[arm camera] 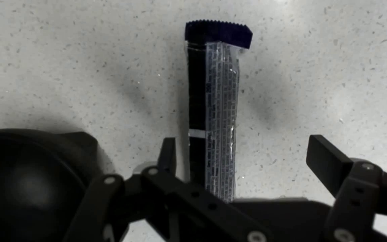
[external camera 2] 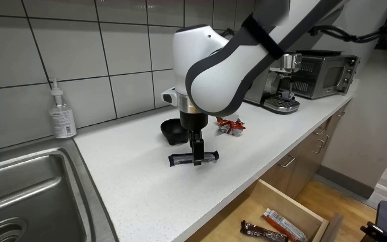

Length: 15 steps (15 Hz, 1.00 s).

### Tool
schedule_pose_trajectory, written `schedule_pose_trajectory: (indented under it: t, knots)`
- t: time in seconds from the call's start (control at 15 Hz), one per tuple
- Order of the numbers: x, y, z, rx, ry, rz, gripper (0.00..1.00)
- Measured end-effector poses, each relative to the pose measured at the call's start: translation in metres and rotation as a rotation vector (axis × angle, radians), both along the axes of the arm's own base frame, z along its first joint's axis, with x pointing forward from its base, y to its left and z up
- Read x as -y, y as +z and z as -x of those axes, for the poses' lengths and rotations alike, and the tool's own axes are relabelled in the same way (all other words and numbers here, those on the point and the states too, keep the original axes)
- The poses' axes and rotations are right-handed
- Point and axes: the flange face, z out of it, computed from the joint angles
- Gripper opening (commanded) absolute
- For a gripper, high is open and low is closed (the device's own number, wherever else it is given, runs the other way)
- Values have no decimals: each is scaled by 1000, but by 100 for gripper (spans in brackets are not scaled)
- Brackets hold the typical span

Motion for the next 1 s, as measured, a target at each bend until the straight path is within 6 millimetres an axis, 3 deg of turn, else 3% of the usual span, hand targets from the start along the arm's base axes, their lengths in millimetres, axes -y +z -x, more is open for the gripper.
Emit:
schedule_pose_trajectory:
  t: [1.0]
  knots:
    - [-1,-22,-22,-3,-2,-6,100]
